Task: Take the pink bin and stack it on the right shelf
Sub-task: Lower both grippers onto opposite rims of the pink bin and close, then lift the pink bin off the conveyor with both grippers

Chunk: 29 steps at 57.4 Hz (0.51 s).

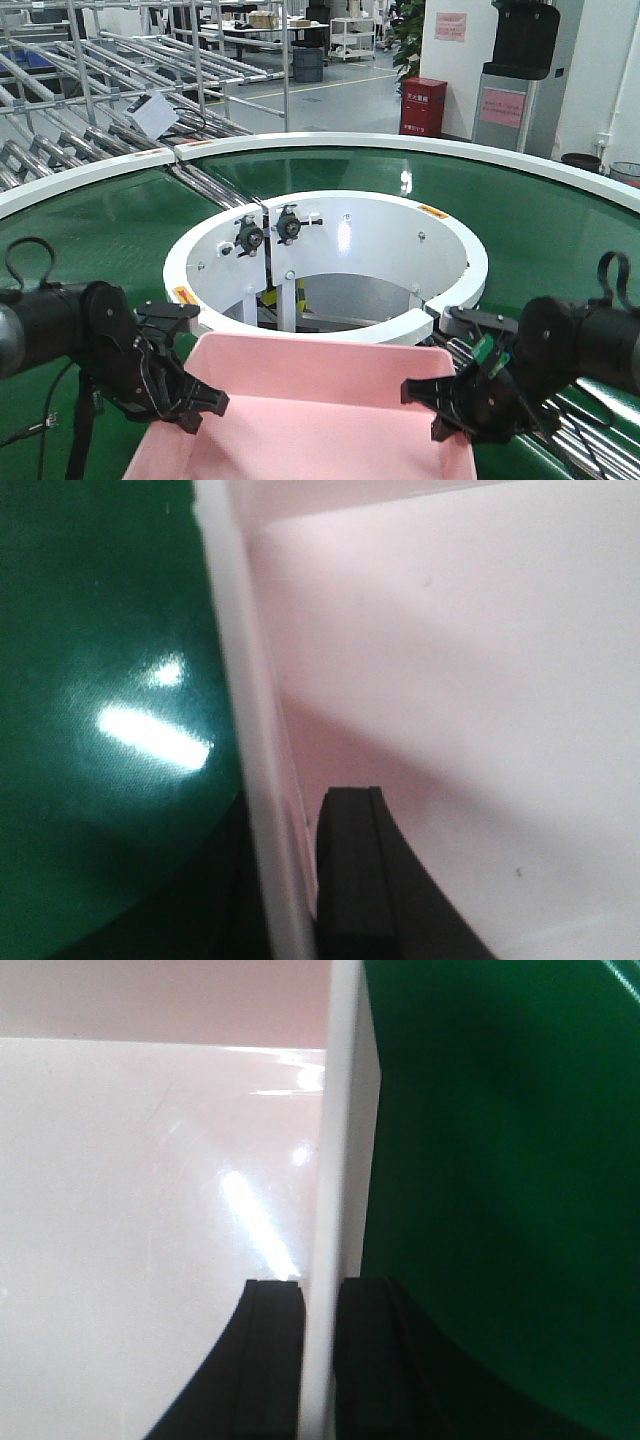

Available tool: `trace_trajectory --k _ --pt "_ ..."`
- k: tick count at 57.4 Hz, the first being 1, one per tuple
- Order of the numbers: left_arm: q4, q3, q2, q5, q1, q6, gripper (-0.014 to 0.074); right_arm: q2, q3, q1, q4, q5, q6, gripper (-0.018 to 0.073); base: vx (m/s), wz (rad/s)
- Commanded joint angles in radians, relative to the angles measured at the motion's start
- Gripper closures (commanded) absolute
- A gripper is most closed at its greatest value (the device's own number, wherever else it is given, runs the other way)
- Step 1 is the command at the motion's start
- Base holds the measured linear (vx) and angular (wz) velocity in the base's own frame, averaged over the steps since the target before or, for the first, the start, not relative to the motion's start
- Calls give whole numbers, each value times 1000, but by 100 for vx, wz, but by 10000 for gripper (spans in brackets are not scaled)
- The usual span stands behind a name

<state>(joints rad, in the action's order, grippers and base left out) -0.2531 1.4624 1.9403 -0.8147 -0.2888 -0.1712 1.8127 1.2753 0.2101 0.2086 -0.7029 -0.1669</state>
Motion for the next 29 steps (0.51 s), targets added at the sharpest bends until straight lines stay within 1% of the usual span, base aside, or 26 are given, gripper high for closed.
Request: trace_trajectory --k 1,5,8,10,16,23,29 --pt "-41 29 -132 33 -3 -2 602 -99 103 -1 27 16 17 570 0 0" --pt "-41 29 -190 42 -3 22 602 -129 145 -1 33 5 18 569 0 0" --pt "-41 29 -255 48 -3 60 601 -159 159 -1 44 4 21 569 0 0" --pt "-41 29 -283 53 -3 71 601 -177 160 -1 48 5 24 569 0 0" --pt "-40 29 -379 76 -3 76 601 -250 158 -1 59 -3 26 568 0 0" --pt "-40 18 -481 73 -3 84 601 -352 158 -1 60 5 26 568 0 0" --pt "-40 -43 -567 133 -3 147 601 -428 158 -1 48 -14 26 568 0 0"
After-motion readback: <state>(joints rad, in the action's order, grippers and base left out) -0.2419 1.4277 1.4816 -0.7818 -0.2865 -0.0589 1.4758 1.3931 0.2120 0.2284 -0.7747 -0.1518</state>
